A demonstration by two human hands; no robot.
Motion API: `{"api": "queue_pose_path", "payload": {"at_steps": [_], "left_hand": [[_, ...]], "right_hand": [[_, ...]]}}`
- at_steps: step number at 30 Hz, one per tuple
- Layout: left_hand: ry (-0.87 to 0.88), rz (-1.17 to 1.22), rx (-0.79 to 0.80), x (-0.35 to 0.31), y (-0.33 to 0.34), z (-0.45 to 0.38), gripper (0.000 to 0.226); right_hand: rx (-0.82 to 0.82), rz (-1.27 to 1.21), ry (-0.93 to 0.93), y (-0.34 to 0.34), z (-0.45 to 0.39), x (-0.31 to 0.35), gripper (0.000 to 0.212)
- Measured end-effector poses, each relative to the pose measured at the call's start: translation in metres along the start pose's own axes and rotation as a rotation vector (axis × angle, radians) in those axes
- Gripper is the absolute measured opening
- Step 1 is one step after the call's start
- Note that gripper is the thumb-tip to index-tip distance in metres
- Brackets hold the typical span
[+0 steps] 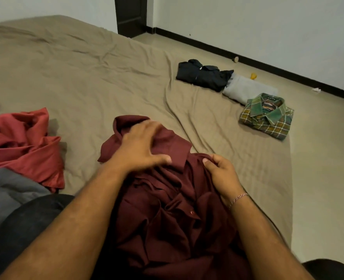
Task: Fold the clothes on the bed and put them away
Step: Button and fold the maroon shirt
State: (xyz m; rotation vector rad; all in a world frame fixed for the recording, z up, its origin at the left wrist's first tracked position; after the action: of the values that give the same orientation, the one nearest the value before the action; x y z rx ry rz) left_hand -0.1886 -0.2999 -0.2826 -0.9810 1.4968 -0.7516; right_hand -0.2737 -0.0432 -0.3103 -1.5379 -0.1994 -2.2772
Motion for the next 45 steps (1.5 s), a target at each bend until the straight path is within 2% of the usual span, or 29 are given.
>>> {"api": "queue_pose_path", "payload": {"at_steps": [1,2,3,5,7,9,11,13,14,15,16,18,19,20,21,23,24,25,26,27,29,31,34,37,39,41,43,44,45], "left_hand": [[0.093,-0.141,0.1,-0.015,0.012,0.001,0.095],[0.14,-0.248,0.127,-0.024,0.025,0.0,0.078],[0.147,-0.294,0.054,-0.03,0.03,-0.002,0.055],[-0.01,-0.121,-0.312,-0.024,0.015,-0.01,0.026],[-0.31,0.256,-0.669,0.004,-0.014,-0.01,0.031],[-0.554,0.51,-0.961,0.043,-0.042,0.003,0.04],[-0.732,0.618,-1.129,0.073,-0.058,0.025,0.042],[-0.949,0.481,-1.166,0.082,-0.065,0.045,0.059],[-0.974,0.325,-1.168,0.072,-0.069,0.052,0.07],[-0.863,0.142,-1.194,0.056,-0.075,0.053,0.077],[-0.62,-0.006,-1.216,0.034,-0.078,0.047,0.08],[-0.006,-0.07,-1.068,-0.018,-0.068,0.018,0.074],[0.233,-0.03,-0.893,-0.039,-0.054,0.004,0.071],[0.389,0.008,-0.676,-0.055,-0.036,-0.01,0.071],[0.45,0.036,-0.44,-0.063,-0.016,-0.019,0.074],[0.371,-0.022,0.057,-0.056,0.023,-0.031,0.075],[0.319,-0.104,0.242,-0.049,0.037,-0.032,0.065],[0.29,-0.194,0.33,-0.043,0.044,-0.031,0.049],[0.285,-0.26,0.301,-0.04,0.045,-0.03,0.033],[0.274,-0.285,0.185,-0.039,0.041,-0.028,0.022],[0.253,-0.305,-0.147,-0.043,0.026,-0.024,0.016],[0.209,-0.319,-0.44,-0.045,0.008,-0.02,0.021],[0.118,-0.332,-0.675,-0.041,-0.016,-0.012,0.023],[0.017,-0.295,-0.653,-0.029,-0.028,-0.003,0.028],[-0.023,-0.209,-0.584,-0.019,-0.029,0.001,0.036],[-0.009,-0.145,-0.524,-0.012,-0.024,0.002,0.033],[-0.005,-0.116,-0.468,-0.008,-0.018,0.0,0.025],[-0.014,-0.119,-0.453,-0.009,-0.013,-0.001,0.02],[-0.033,-0.127,-0.458,-0.007,-0.012,0.0,0.015]], "right_hand": [[0.012,-0.05,-0.015,0.002,0.002,0.004,0.019],[0.022,-0.062,-0.04,0.003,0.002,0.008,0.019],[0.028,-0.041,-0.081,0.003,0.002,0.012,0.02],[-0.014,0.089,-0.205,-0.007,-0.001,0.024,0.022],[-0.095,0.273,-0.356,-0.026,-0.006,0.042,0.027],[-0.178,0.472,-0.471,-0.043,-0.01,0.06,0.031],[-0.25,0.633,-0.519,-0.058,-0.014,0.075,0.033],[-0.254,0.701,-0.535,-0.065,-0.018,0.084,0.029],[-0.224,0.701,-0.538,-0.065,-0.019,0.086,0.027],[-0.178,0.69,-0.54,-0.063,-0.018,0.087,0.025],[-0.123,0.669,-0.545,-0.06,-0.017,0.087,0.025],[0.003,0.599,-0.551,-0.05,-0.011,0.084,0.024],[0.057,0.551,-0.541,-0.045,-0.007,0.082,0.022],[0.109,0.515,-0.528,-0.041,-0.004,0.079,0.018],[0.144,0.495,-0.52,-0.038,0.0,0.077,0.016],[0.173,0.503,-0.499,-0.036,0.005,0.072,0.011],[0.171,0.551,-0.48,-0.037,0.009,0.072,0.005],[0.162,0.647,-0.447,-0.041,0.009,0.071,0.005],[0.135,0.801,-0.406,-0.046,0.008,0.07,0.017],[0.087,1.012,-0.353,-0.054,0.004,0.065,0.028],[-0.069,1.361,-0.235,-0.065,-0.003,0.059,0.028],[-0.25,1.373,-0.246,-0.067,-0.006,0.066,0.013],[-0.471,1.256,-0.35,-0.076,-0.012,0.089,0.02],[-0.4,0.911,-0.312,-0.096,-0.03,0.101,0.025],[-0.244,0.511,-0.171,-0.102,-0.041,0.097,0.02],[-0.176,0.27,0.021,-0.11,-0.051,0.08,0.016],[-0.292,0.348,0.088,-0.123,-0.068,0.059,0.014],[-0.405,0.485,0.059,-0.132,-0.071,0.053,0.007],[-0.518,0.592,-0.003,-0.135,-0.071,0.049,0.012]]}}
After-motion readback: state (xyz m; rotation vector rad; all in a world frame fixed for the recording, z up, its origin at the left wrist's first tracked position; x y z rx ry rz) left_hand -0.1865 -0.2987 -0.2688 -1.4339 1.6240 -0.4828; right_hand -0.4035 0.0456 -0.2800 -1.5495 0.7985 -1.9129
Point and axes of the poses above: each hand's wrist, its own z-axis away from the middle knuckle, its own y-axis out of the palm, x = y × z, the point moved 3 cm from there along -z, towards the middle knuckle, and after that the axes turned 10 degrees about y, right-handed, at the moved point
